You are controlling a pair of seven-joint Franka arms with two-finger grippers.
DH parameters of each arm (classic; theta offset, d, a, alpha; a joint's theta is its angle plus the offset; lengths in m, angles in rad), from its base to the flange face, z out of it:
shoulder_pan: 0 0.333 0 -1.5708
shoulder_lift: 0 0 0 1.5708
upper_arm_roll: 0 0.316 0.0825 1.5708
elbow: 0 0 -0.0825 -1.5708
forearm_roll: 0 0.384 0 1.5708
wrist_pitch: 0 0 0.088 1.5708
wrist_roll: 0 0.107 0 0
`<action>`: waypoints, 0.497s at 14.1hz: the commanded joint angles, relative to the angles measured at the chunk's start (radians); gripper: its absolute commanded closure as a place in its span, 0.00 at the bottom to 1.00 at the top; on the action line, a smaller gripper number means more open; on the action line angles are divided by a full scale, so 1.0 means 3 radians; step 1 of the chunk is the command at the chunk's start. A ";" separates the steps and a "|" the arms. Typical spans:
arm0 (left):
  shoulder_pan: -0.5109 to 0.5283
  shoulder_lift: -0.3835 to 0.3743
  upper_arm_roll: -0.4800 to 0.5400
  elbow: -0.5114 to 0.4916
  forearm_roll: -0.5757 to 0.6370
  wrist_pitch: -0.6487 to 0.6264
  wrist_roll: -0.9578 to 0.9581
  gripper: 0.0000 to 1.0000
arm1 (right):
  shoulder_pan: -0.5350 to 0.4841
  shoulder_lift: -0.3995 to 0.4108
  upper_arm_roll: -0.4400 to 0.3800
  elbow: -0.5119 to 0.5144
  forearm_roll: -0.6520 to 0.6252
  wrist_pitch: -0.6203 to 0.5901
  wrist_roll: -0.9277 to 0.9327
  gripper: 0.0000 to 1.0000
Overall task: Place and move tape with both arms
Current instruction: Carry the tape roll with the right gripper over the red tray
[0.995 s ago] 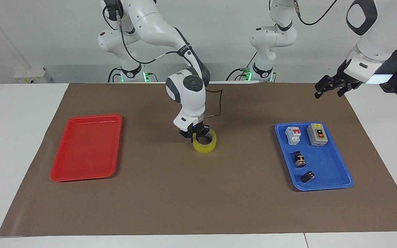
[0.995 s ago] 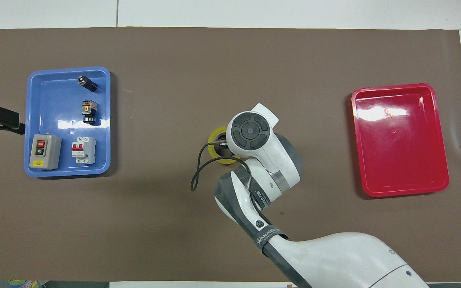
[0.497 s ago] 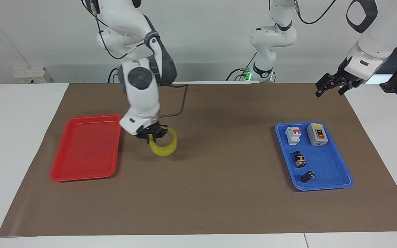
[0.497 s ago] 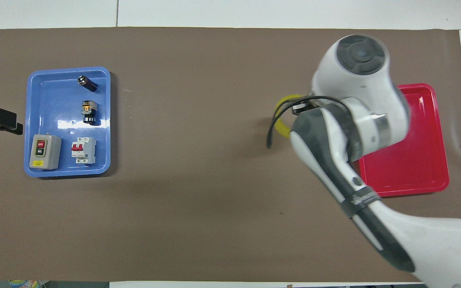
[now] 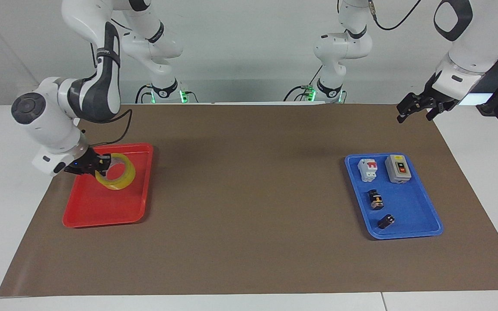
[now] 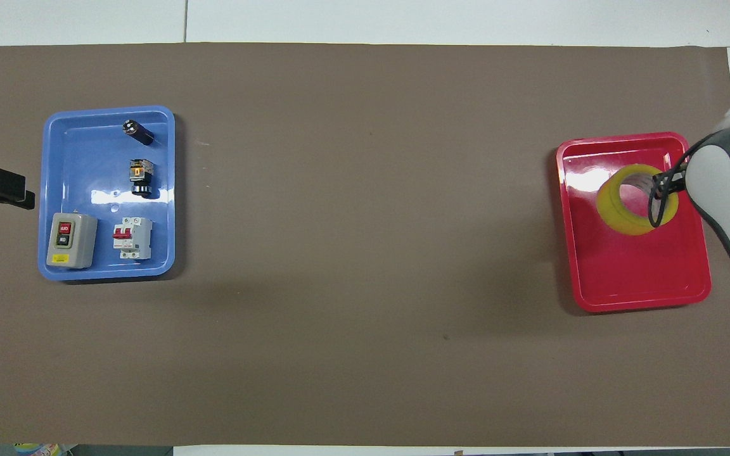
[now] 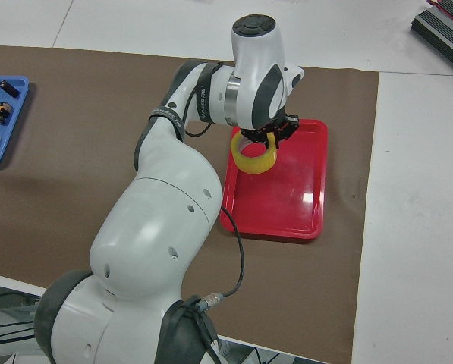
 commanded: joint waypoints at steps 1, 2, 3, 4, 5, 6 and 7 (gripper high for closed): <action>-0.0003 -0.0070 -0.0009 -0.0079 0.0087 0.0059 0.0022 0.00 | -0.0150 -0.0233 0.0071 -0.0528 -0.0025 0.0512 -0.0185 1.00; 0.0002 -0.0070 -0.0004 -0.0084 0.0087 0.0043 0.0022 0.00 | -0.0155 -0.0243 0.0071 -0.0620 -0.0025 0.0666 -0.0206 1.00; 0.0007 -0.0070 -0.0009 -0.0084 0.0087 0.0063 0.0017 0.00 | -0.0160 -0.0244 0.0071 -0.0692 -0.0025 0.0779 -0.0201 1.00; 0.0008 -0.0070 -0.0004 -0.0084 0.0087 0.0063 0.0017 0.00 | -0.0155 -0.0254 0.0071 -0.0794 -0.0025 0.0942 -0.0196 1.00; 0.0008 -0.0070 -0.0009 -0.0084 0.0087 0.0053 0.0017 0.00 | -0.0155 -0.0284 0.0071 -0.0896 -0.0020 0.1086 -0.0175 1.00; 0.0013 -0.0070 -0.0009 -0.0084 0.0087 0.0053 0.0017 0.00 | -0.0155 -0.0274 0.0076 -0.0958 -0.0010 0.1163 -0.0155 1.00; 0.0008 -0.0070 -0.0009 -0.0084 0.0087 0.0053 0.0017 0.00 | -0.0165 -0.0224 0.0076 -0.0959 0.0021 0.1179 -0.0150 1.00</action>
